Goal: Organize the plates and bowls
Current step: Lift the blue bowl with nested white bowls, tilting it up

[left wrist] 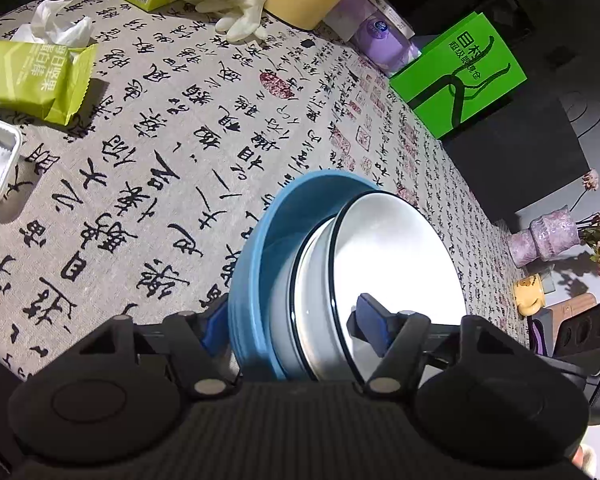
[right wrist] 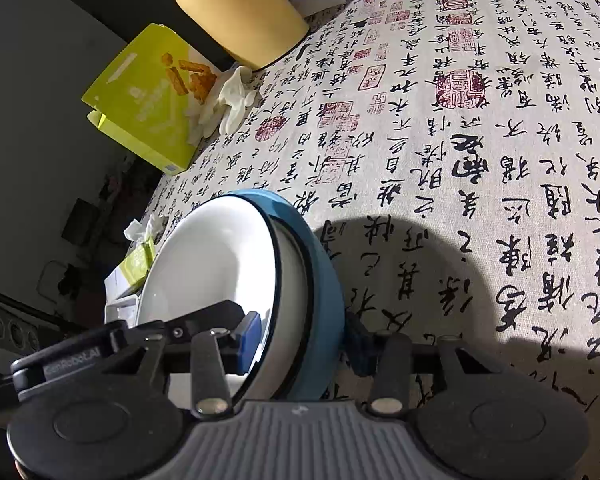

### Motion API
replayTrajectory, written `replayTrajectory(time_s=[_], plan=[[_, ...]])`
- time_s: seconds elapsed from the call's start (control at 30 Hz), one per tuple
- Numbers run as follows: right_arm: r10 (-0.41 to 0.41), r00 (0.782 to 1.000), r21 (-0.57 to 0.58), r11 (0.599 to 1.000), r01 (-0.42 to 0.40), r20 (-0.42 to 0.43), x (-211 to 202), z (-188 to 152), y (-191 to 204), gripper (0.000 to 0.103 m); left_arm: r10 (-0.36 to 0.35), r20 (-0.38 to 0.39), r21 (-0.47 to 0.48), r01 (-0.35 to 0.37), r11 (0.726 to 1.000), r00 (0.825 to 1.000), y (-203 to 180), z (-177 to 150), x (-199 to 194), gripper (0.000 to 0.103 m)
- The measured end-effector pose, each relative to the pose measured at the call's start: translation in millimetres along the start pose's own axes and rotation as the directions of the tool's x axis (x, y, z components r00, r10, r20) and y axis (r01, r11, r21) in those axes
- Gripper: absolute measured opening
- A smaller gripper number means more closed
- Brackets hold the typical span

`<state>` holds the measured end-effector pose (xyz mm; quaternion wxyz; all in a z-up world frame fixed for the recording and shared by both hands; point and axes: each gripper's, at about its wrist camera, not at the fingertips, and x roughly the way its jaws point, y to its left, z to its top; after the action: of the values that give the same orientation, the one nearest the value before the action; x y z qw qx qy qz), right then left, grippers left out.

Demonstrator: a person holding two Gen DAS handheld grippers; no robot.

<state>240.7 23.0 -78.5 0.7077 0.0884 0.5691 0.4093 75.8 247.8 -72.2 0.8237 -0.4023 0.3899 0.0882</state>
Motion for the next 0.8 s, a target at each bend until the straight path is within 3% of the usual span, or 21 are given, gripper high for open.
replayTrajectory(time_s=[0.57, 0.8], plan=[[0.024, 1.000, 0.018, 1.000, -0.024, 0.010, -2.8, -2.4, -2.7, 0.041, 0.021, 0.034, 0.007, -0.021, 1.000, 0.999, -0.8, 0.7, 1.3, 0.063], [0.031, 0.999, 0.022, 0.999, -0.031, 0.008, -3.4, -2.9, -3.2, 0.041, 0.027, 0.039, -0.001, -0.027, 1.000, 0.999, 2.9, 0.6, 0.1, 0.052]])
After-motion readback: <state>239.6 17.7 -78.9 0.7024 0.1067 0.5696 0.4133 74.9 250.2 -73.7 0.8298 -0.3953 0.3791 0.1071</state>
